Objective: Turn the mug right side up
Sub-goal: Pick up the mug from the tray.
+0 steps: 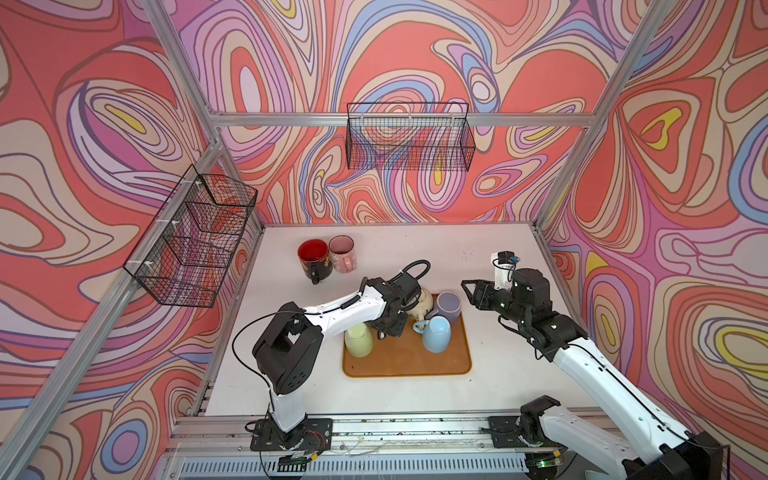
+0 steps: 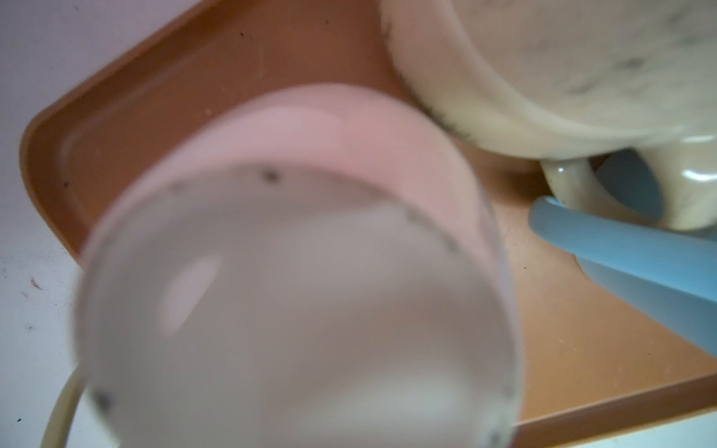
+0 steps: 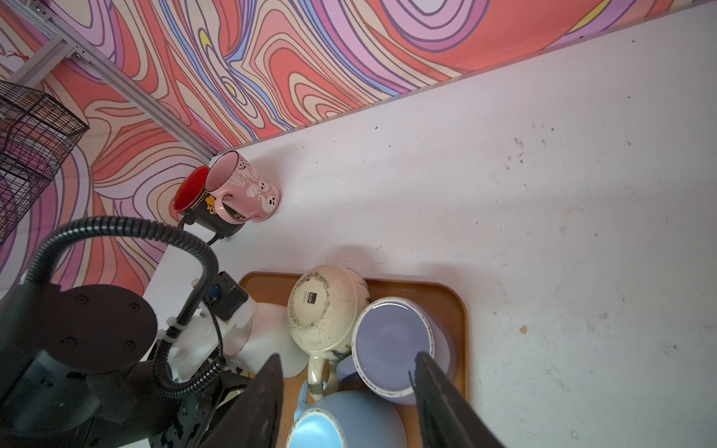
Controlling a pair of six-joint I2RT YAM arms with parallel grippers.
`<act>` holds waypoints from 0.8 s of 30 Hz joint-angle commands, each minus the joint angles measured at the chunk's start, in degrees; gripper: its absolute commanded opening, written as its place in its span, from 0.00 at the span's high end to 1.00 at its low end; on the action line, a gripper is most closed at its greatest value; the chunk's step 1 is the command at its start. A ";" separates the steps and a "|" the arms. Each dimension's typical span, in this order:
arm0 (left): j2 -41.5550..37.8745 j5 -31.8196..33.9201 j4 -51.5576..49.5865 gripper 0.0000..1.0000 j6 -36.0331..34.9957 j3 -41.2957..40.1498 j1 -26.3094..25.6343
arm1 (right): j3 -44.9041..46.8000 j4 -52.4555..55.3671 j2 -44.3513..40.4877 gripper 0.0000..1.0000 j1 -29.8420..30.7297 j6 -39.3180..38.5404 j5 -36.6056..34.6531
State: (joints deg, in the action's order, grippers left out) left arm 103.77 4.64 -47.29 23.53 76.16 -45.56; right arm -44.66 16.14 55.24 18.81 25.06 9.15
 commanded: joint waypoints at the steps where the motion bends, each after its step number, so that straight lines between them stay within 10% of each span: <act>1: 1.23 -0.07 -0.57 0.75 -0.77 1.53 0.36 | 0.98 -0.32 -0.39 0.45 -0.16 0.31 0.77; 7: 1.62 1.20 -1.31 1.00 -0.77 1.72 0.30 | 1.02 0.02 -0.97 0.45 -0.16 0.18 0.79; 24: -8.15 -0.51 -5.87 1.00 -1.38 5.43 0.35 | 0.28 -2.23 -0.58 0.45 -0.09 1.43 10.43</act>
State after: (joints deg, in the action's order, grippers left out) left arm 100.16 4.54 -51.55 22.96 78.35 -45.28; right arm -44.23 15.70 54.50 18.81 25.85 16.38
